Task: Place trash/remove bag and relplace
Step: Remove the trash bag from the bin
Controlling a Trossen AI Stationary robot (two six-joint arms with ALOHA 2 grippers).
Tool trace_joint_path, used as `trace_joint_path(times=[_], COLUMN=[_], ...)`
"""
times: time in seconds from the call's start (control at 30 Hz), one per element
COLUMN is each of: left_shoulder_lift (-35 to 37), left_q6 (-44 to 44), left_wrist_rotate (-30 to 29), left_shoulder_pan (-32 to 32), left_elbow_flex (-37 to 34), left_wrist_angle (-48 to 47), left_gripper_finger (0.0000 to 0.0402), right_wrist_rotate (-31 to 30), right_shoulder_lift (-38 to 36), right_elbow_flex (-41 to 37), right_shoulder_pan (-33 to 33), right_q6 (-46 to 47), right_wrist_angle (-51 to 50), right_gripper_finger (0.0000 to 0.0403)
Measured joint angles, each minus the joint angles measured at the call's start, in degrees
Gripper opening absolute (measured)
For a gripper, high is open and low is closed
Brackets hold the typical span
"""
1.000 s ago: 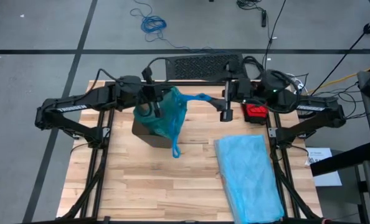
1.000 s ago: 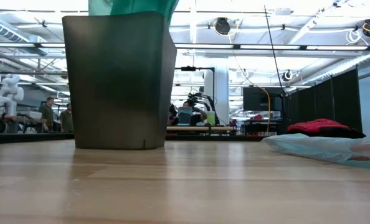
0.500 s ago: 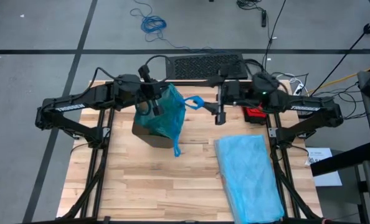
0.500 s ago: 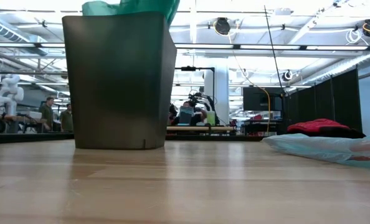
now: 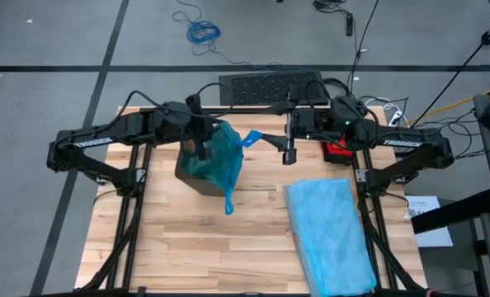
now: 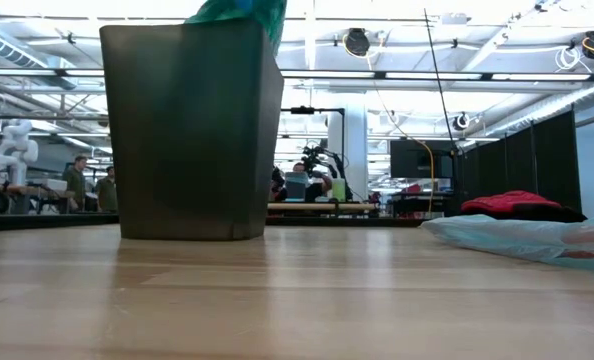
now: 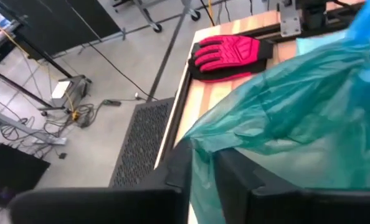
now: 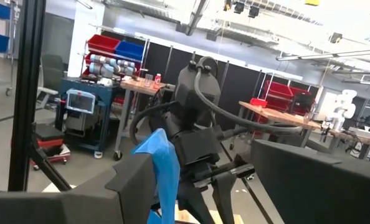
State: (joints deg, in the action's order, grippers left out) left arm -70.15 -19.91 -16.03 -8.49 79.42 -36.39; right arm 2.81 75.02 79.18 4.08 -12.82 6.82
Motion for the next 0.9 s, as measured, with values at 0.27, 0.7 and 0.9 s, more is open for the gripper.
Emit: trace_joint_path(times=[0.27,0.7,0.9], left_shoulder_lift=[-1.7,-10.8,-7.7], left_q6=[0.0,-6.6,-7.0], left_wrist_rotate=[3.4,-4.0,-7.7], left_shoulder_pan=[-0.1,0.0,0.0], left_elbow_flex=[0.1,0.1,1.9], left_wrist_angle=[-2.3,1.7,1.8], left_gripper_finger=[0.0136,0.0035,0.0003], right_wrist_rotate=[0.1,0.2,0.3], right_shoulder_lift=[0.0,0.0,0.0], right_elbow_flex=[0.0,-0.1,-0.1], right_shoulder_pan=[0.0,0.0,0.0], right_q6=[0.0,0.0,-4.5], right_wrist_angle=[-0.5,-1.7,-1.6], right_gripper_finger=[0.0247,0.0247,0.0247])
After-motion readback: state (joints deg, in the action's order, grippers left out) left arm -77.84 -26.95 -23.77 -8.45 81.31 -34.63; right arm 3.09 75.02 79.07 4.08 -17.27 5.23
